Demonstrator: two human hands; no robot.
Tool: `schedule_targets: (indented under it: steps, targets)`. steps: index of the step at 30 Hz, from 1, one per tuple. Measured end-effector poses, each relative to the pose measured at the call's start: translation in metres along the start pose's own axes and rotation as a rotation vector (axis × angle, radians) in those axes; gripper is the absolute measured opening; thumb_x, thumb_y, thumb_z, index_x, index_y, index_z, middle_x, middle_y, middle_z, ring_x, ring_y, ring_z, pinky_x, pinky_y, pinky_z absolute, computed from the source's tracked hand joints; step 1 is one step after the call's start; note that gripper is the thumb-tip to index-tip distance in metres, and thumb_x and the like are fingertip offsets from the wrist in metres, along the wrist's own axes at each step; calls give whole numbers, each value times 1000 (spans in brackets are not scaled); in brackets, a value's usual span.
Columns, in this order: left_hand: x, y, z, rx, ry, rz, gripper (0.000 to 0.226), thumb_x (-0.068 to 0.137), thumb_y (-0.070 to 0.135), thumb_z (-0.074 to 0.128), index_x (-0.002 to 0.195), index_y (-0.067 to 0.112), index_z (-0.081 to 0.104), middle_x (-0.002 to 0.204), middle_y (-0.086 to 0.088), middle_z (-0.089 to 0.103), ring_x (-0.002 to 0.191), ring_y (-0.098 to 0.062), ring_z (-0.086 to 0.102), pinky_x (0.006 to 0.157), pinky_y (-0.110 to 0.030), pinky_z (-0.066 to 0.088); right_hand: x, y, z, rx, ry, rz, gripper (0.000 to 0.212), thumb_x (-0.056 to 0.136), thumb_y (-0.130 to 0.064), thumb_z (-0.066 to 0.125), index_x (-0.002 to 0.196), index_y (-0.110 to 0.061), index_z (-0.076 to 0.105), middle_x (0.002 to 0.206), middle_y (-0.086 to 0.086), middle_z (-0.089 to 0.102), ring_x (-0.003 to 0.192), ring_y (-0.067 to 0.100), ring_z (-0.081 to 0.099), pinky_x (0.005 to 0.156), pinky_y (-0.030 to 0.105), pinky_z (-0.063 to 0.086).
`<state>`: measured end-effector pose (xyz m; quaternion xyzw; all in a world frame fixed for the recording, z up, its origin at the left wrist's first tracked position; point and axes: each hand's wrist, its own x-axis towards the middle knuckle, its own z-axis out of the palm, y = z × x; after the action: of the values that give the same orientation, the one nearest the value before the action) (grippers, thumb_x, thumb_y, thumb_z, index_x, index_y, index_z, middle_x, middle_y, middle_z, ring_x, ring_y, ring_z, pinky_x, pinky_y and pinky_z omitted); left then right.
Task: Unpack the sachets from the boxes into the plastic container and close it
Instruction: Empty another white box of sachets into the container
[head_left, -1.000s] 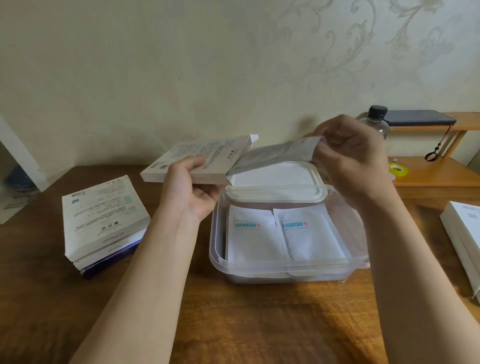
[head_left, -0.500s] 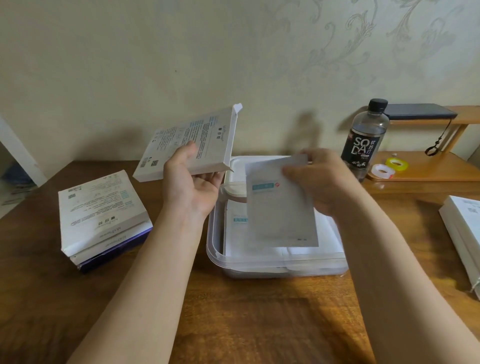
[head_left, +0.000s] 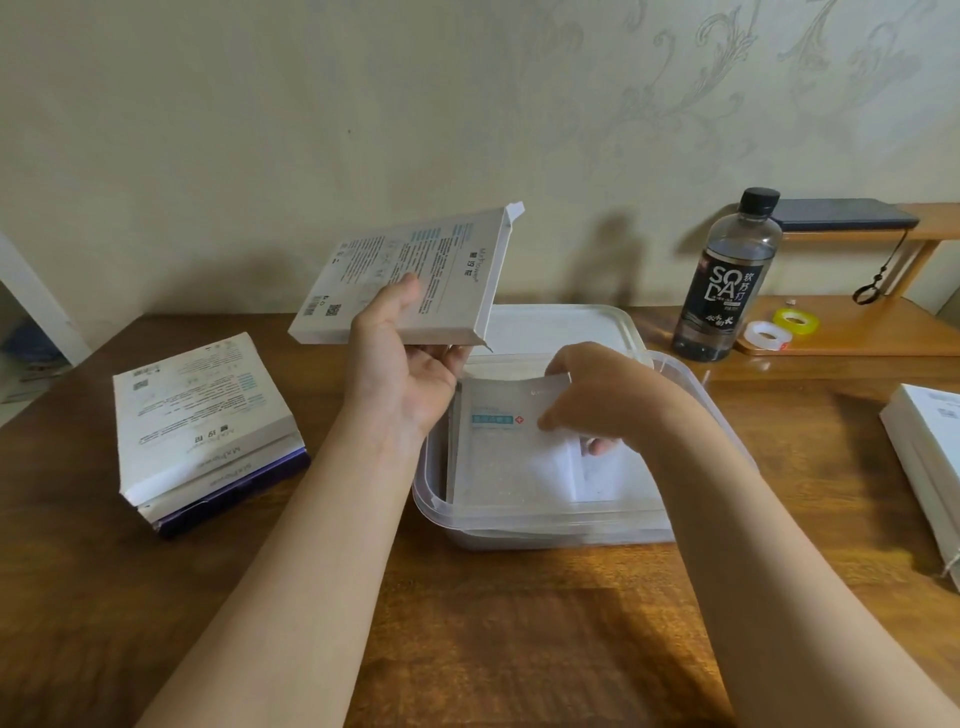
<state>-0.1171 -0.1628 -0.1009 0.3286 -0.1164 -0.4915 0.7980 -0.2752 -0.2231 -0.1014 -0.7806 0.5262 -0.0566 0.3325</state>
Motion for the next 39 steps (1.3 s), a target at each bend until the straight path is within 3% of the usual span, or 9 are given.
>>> schedule_targets:
  steps: [2, 6, 9, 14, 17, 21, 30, 39]
  targets:
    - [0, 0, 0, -2, -7, -5, 22, 91, 16, 67, 113, 19, 65, 83, -4, 77, 83, -22, 72, 76, -33, 59, -1, 1, 1, -89, -3, 3, 45, 80, -14, 79, 117, -16, 55, 102, 9, 67, 77, 26, 73, 71, 42, 64]
    - [0, 1, 0, -3, -15, -10, 22, 91, 16, 67, 112, 20, 64, 82, -4, 78, 85, -22, 72, 74, -33, 60, -4, 0, 3, -285, 29, -88, 57, 75, -25, 84, 124, -17, 54, 110, 2, 64, 88, 18, 65, 80, 34, 59]
    - [0, 2, 0, -2, -17, -6, 25, 91, 16, 67, 115, 20, 64, 84, -5, 78, 84, -22, 73, 72, -32, 60, -9, -3, 0, -394, 15, -194, 81, 76, -38, 84, 144, -26, 40, 136, 2, 50, 114, 22, 54, 85, 31, 43]
    - [0, 1, -1, 4, -29, -11, 22, 92, 16, 65, 113, 22, 65, 82, -3, 78, 76, -19, 74, 66, -31, 60, -9, -5, 8, -468, -192, -352, 100, 73, -56, 81, 155, -41, 23, 160, -12, 29, 146, 18, 30, 117, 43, 28]
    - [0, 1, -2, -3, -30, -9, 25, 92, 16, 66, 115, 21, 64, 81, -3, 78, 70, -18, 75, 62, -31, 59, -2, -4, 17, -520, -259, -404, 101, 77, -60, 76, 157, -41, 17, 162, -12, 27, 149, 18, 26, 120, 43, 25]
    - [1, 2, -2, -4, -30, -5, 24, 91, 15, 66, 115, 21, 64, 81, -3, 78, 70, -18, 75, 63, -31, 59, 3, -5, 26, -549, -289, -445, 92, 83, -54, 73, 157, -38, 20, 156, -9, 35, 143, 19, 34, 117, 40, 29]
    - [-1, -1, 1, 10, -12, -29, 13, 92, 16, 65, 104, 21, 65, 78, -2, 77, 81, -20, 71, 61, -28, 59, -6, -8, 29, -602, -311, -416, 88, 92, -48, 66, 158, -38, 9, 165, -6, 17, 152, 22, 18, 121, 40, 18]
    - [-8, -4, 9, 4, -81, -103, 28, 93, 20, 64, 120, 18, 67, 93, -5, 77, 75, -20, 73, 56, -28, 56, -6, -8, 29, -603, -311, -405, 90, 91, -53, 65, 158, -39, 8, 165, -3, 16, 151, 25, 18, 120, 42, 21]
